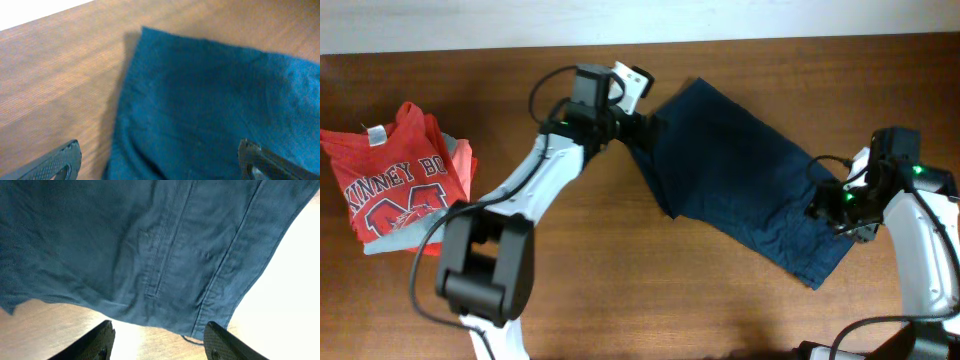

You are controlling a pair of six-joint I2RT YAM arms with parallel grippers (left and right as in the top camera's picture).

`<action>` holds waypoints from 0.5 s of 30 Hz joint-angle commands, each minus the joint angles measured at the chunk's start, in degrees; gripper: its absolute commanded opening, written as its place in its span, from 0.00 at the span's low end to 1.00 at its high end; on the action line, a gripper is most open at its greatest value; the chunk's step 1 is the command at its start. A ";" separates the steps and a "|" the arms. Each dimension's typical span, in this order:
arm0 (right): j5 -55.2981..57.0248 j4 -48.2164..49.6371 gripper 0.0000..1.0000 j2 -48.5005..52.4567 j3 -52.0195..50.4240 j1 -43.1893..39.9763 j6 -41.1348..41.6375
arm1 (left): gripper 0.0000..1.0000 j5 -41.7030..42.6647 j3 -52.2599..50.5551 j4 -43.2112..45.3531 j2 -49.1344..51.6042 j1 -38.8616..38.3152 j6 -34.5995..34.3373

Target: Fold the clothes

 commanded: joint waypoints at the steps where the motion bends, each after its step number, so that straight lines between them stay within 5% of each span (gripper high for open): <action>1: -0.33 0.63 0.63 0.61 -2.01 -0.31 0.07 | 0.99 1.46 1.36 1.51 4.59 -1.42 0.98; 15: -0.55 0.28 0.66 0.68 -2.32 -0.31 0.04 | 0.95 -2.62 2.16 -1.44 13.03 -1.95 1.01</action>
